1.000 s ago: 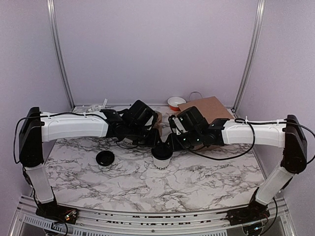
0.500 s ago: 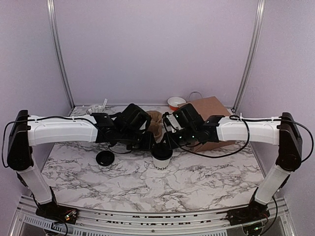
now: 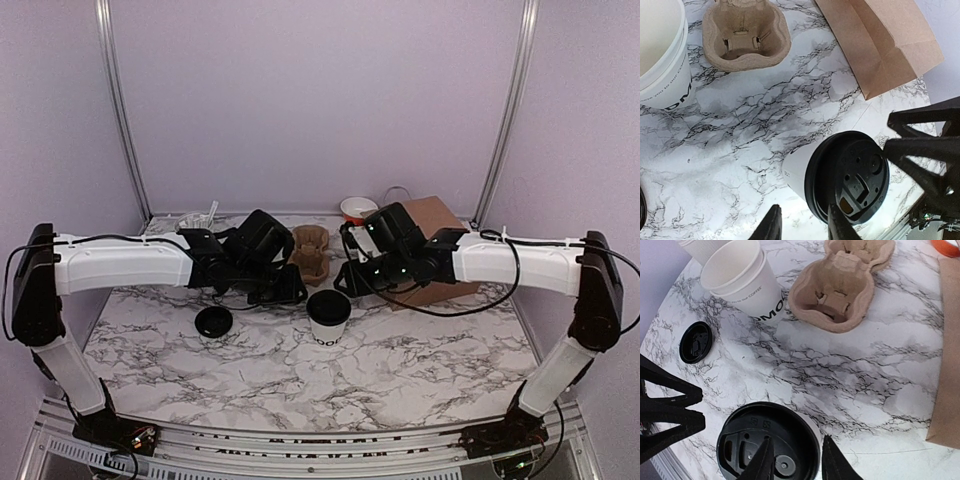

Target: Pack the takeout coffee

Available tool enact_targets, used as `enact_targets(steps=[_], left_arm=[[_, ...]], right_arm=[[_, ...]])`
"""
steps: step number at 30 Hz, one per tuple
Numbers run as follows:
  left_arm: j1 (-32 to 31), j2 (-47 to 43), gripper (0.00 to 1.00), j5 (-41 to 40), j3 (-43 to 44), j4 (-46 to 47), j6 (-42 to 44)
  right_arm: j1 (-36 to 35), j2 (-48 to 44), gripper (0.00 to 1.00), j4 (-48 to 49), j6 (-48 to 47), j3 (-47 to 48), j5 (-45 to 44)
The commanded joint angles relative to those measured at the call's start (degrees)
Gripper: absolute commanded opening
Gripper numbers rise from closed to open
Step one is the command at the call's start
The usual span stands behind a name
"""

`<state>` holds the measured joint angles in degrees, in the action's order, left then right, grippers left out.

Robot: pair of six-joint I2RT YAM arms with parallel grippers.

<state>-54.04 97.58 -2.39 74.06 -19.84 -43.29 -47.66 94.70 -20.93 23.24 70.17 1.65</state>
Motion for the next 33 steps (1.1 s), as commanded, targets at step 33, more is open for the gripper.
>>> enact_targets(steps=[33], left_arm=[[0.6,5.44,0.32,3.65,-1.94,2.71,-0.92]], right_arm=[[5.95,-5.56,0.28,16.88,13.89,-18.97,15.93]])
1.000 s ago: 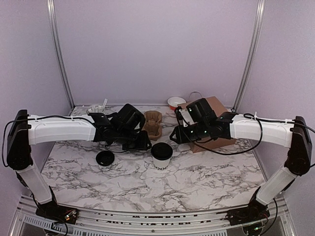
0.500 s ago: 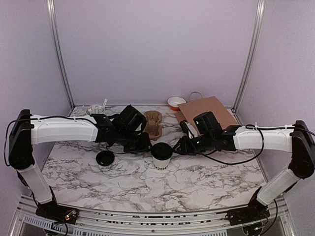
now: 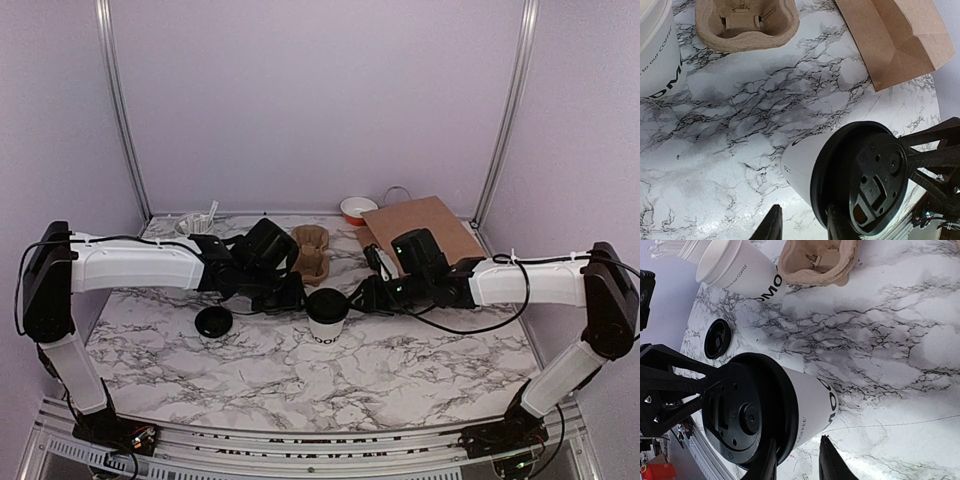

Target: Pack the takeout coffee

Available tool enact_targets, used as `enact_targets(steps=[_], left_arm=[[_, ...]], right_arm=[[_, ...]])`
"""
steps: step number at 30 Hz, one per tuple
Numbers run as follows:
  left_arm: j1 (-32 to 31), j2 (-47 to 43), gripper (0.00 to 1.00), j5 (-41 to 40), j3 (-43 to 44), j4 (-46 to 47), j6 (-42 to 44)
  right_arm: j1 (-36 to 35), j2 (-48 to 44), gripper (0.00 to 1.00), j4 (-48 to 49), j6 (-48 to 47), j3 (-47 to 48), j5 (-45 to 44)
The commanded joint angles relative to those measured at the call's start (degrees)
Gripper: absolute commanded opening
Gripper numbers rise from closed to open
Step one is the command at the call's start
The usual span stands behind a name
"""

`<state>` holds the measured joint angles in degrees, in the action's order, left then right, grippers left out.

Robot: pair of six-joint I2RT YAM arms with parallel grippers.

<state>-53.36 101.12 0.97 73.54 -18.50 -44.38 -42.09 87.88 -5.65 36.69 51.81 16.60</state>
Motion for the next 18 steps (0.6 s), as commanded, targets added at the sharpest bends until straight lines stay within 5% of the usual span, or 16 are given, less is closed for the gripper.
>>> enact_targets(steps=[1,18], left_arm=[[-0.07,2.01,0.32,0.32,-1.5,1.49,0.17],[-0.16,2.91,0.32,0.32,-7.12,2.74,-1.49]], right_arm=[[0.34,1.49,0.28,1.34,0.34,-0.58,0.9],[-1.71,4.04,0.26,-1.87,-1.26,-6.75,-5.15]])
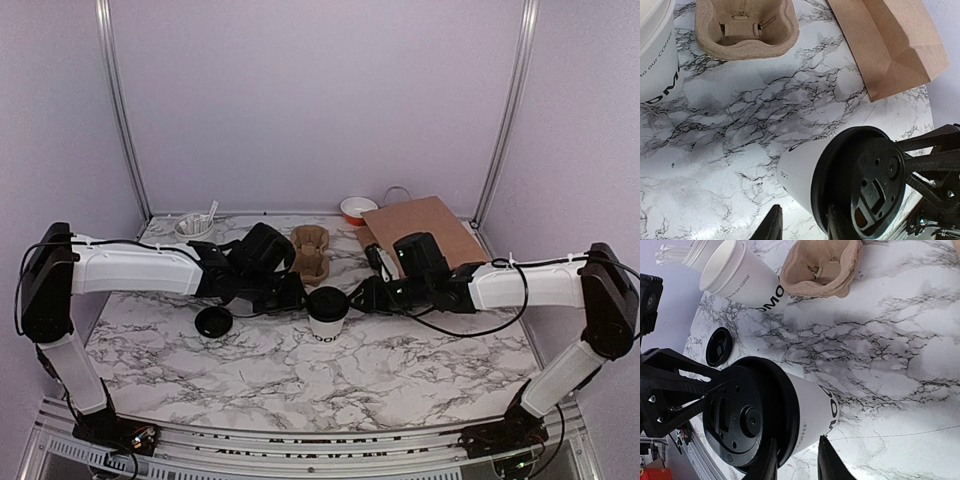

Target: Pack the takeout coffee

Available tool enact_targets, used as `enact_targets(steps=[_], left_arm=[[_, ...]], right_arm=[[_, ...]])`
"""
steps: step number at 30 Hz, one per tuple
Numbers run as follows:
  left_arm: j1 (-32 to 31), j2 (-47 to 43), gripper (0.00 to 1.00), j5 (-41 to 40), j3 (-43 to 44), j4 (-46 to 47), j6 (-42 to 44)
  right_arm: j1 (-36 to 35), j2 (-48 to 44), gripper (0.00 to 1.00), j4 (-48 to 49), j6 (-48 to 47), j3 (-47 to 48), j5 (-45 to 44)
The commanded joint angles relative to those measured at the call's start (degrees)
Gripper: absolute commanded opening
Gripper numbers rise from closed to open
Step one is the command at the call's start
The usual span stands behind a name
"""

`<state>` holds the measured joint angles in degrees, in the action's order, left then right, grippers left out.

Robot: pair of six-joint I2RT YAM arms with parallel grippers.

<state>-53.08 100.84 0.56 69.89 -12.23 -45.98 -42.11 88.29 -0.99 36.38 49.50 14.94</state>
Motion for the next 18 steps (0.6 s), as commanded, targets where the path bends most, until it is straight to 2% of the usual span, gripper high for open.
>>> enact_targets(steps=[1,7,18], left_arm=[[-0.45,3.1,0.32,0.67,-3.52,-3.44,0.05],[-0.9,2.24,0.32,0.66,-3.01,-3.54,0.01],[-2.66,-1.67,0.32,-0.52,-1.86,-4.3,-0.34]], right_arm=[[-1.79,3.6,0.26,-6.38,-0.7,-5.08,-3.51],[-1.84,1.05,0.26,-8.02,-0.39,-4.63,-5.61],[-1.76,1.07,0.26,-11.9,-2.98,4.78,-7.74]])
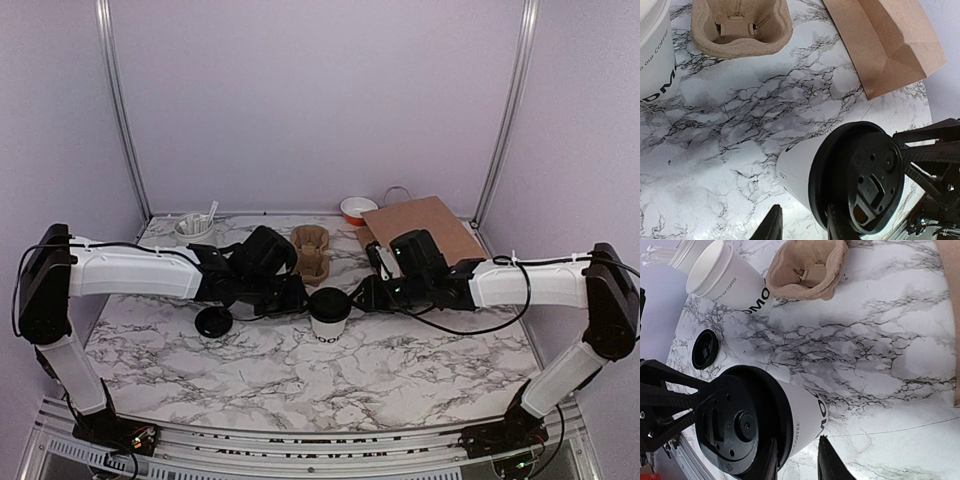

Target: Pack the takeout coffee

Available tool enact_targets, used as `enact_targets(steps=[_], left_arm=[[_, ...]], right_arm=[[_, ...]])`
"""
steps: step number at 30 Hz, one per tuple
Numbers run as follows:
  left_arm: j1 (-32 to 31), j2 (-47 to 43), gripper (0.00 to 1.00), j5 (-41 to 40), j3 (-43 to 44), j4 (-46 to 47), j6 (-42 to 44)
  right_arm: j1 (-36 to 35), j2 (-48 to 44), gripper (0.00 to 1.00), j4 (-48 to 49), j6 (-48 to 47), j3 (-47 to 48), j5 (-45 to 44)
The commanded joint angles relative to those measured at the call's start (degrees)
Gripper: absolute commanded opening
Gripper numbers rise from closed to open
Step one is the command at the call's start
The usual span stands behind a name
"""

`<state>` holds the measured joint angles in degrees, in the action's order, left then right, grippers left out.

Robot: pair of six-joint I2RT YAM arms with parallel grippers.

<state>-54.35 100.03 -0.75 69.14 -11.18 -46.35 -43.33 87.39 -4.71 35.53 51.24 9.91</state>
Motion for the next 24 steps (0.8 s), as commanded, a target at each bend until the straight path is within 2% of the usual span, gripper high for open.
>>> enact_targets(steps=[1,17,24], left_arm=[[-1.45,-1.23,0.32,0.76,-1.16,-5.5,-0.05],[-1.52,-5.25,0.32,-2.54,0.27,-7.6,0.35],[0.37,-3.39,0.32,-1.54,3.03,-7.85,1.82]], right_arm=[[-0.53,1.99,0.26,-8.59,-2.39,3.76,-2.93],[-0.44,0.57,0.26,-11.44,-4.55,9.04,-3.5],[-0.53,-0.38,0.26,-13.04,-5.06,9.8,-3.4]])
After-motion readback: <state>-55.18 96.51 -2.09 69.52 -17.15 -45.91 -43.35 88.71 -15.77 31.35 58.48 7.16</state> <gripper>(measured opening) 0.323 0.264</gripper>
